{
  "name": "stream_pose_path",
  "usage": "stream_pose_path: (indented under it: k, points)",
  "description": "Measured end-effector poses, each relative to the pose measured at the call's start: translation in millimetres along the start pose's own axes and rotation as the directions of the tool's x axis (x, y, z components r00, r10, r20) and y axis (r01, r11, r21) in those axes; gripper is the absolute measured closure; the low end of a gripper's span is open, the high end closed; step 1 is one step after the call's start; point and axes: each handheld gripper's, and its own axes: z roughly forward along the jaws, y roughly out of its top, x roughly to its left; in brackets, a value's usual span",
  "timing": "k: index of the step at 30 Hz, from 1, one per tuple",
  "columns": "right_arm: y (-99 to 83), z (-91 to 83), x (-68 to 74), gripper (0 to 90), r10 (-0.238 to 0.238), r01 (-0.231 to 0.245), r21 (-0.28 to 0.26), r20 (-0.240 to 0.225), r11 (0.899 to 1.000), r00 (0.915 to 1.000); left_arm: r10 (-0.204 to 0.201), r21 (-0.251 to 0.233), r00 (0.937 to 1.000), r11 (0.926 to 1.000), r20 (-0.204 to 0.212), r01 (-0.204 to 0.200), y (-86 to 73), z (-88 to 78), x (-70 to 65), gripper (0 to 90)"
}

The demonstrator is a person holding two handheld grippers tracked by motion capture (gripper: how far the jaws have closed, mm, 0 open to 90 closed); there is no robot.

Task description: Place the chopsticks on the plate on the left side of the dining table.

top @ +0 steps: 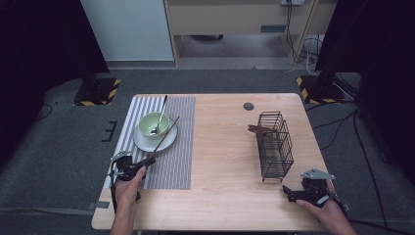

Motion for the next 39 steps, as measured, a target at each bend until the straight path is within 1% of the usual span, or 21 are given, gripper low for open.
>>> stream_pose_path:
  k: [8,14,20,25,29,32,34,36,39]
  points:
    - [0.0,0.0,0.0,0.4,-0.001,0.001,0.000,0.000,1.000,1.0000,-0.007,0.009,0.9998,0.9999,-0.019,0.007,-0.9,1.6,3.2,80.5]
    - [0.0,0.0,0.0,0.3,0.000,0.000,0.000,0.000,1.000,1.0000,-0.001,0.020,0.9996,0.9998,-0.029,0.001,-1.4,3.0,3.5,80.1]
    - [0.0,0.0,0.0,0.4,-0.001,0.001,0.000,0.000,1.000,1.0000,-0.006,0.020,0.9990,0.9998,-0.045,0.007,-1.7,2.6,5.3,77.9]
    - [-0.1,0.0,0.3,0.4,-0.002,0.002,-0.001,-0.001,1.000,1.0000,0.000,0.018,0.9988,0.9998,-0.048,0.000,-1.7,2.5,5.1,77.1]
    - [-0.1,0.0,0.4,0.4,-0.001,0.001,-0.001,-0.002,1.000,1.0000,0.011,0.018,0.9980,0.9998,-0.062,-0.010,-1.6,2.9,4.5,76.1]
    - [-0.1,0.0,0.4,0.3,-0.001,0.001,-0.001,-0.002,1.000,1.0000,0.013,0.007,0.9975,0.9999,-0.069,-0.013,-1.4,2.5,4.0,72.4]
    - [-0.1,0.1,0.3,0.4,-0.003,0.003,-0.001,-0.001,1.000,1.0000,0.023,-0.004,0.9964,0.9997,-0.082,-0.024,-0.5,1.7,3.6,66.4]
    - [-0.1,0.0,0.4,0.4,-0.001,0.001,-0.001,-0.002,1.000,1.0000,0.029,-0.018,0.9960,0.9994,-0.084,-0.031,0.4,-0.1,3.4,63.1]
    - [-0.1,0.0,0.3,0.3,-0.003,0.003,-0.001,-0.001,1.000,1.0000,0.056,-0.022,0.9936,0.9980,-0.098,-0.059,2.5,-1.8,1.8,57.7]
